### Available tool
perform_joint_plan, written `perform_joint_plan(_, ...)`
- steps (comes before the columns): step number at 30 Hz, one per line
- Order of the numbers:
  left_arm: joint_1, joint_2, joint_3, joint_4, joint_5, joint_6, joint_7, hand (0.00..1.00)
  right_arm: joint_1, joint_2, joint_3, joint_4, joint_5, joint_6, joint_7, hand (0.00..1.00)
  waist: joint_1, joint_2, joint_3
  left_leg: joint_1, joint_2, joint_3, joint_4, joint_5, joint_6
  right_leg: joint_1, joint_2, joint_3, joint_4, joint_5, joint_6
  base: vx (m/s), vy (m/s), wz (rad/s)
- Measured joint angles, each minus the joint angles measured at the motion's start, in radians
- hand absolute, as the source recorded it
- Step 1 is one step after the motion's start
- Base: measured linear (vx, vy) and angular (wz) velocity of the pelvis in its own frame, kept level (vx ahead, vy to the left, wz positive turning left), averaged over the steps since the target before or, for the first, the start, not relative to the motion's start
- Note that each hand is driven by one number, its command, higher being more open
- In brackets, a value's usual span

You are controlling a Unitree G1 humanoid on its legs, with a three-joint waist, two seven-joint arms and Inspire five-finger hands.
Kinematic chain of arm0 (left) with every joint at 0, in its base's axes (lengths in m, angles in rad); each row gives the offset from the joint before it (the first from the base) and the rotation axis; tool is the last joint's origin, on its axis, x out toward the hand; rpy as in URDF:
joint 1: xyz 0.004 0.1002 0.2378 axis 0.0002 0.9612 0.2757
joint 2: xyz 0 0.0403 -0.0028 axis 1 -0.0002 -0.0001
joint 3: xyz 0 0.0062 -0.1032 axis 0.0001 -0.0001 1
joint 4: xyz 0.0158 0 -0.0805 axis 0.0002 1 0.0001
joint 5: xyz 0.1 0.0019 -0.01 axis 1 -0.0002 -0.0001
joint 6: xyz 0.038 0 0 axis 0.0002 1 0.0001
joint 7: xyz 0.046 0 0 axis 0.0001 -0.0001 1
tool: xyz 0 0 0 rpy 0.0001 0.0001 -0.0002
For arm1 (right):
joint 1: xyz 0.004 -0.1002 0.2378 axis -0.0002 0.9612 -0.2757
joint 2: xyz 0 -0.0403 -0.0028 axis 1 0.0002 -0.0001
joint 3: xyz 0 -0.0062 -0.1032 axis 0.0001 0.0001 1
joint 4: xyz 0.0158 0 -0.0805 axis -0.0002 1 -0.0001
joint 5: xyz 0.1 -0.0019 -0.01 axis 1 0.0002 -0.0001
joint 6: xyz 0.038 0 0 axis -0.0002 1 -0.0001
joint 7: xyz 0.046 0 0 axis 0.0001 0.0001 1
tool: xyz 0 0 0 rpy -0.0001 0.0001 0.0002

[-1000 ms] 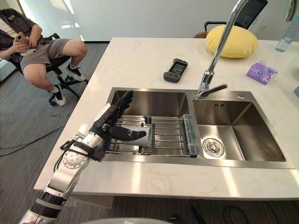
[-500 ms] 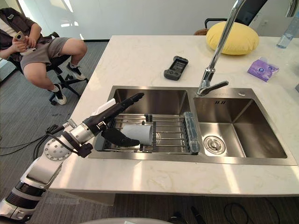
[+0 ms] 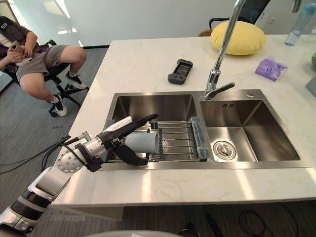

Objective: Walk over to the sink, pick up the cup, carry it to the dishwasher, place the cup inside the dishwasher, then close the dishwasher door

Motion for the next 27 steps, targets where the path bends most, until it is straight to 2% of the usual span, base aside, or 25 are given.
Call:
perform_joint_plan(14, -0.051, 0.032, -0.036, 0.068, 0.0, -0.014, 0.003, 1.0, 0.039, -0.004, 0.0, -0.039, 0.0, 0.001, -0.003, 1.0, -0.016, -0.001, 0.001, 0.054, -0.009, 0.04, -0.062, 0.017, 0.0, 0.012, 0.001, 0.018, -0.015, 0.011, 0.004, -0.04, -0.024, -0.08)
perform_joint_plan(19, -0.051, 0.03, -0.046, 0.083, -0.015, -0.008, 0.024, 1.0, 0.039, -0.004, 0.0, -0.043, 0.001, 0.025, -0.005, 1.0, -0.019, -0.002, 0.001, 0.067, -0.01, 0.046, -0.069, 0.018, 0.001, 0.018, 0.001, 0.019, -0.016, 0.012, 0.006, -0.06, -0.029, -0.03)
perform_joint_plan(23, -0.054, 0.015, -0.046, 0.114, -0.059, 0.02, 0.024, 1.0, 0.04, -0.003, 0.0, -0.048, 0.001, 0.03, -0.005, 1.0, -0.018, -0.003, 0.002, 0.08, -0.012, 0.049, -0.091, 0.029, 0.001, 0.019, 0.002, 0.019, -0.018, 0.012, 0.007, -0.05, -0.033, -0.01)
perform_joint_plan(27, -0.054, -0.027, -0.033, 0.154, -0.134, 0.081, 0.024, 1.0, 0.041, 0.007, -0.001, -0.069, 0.001, 0.03, -0.005, 1.0, -0.018, -0.007, 0.004, 0.083, -0.012, 0.052, -0.096, 0.03, 0.001, 0.02, 0.002, 0.019, -0.016, 0.013, 0.008, -0.03, -0.034, -0.02)
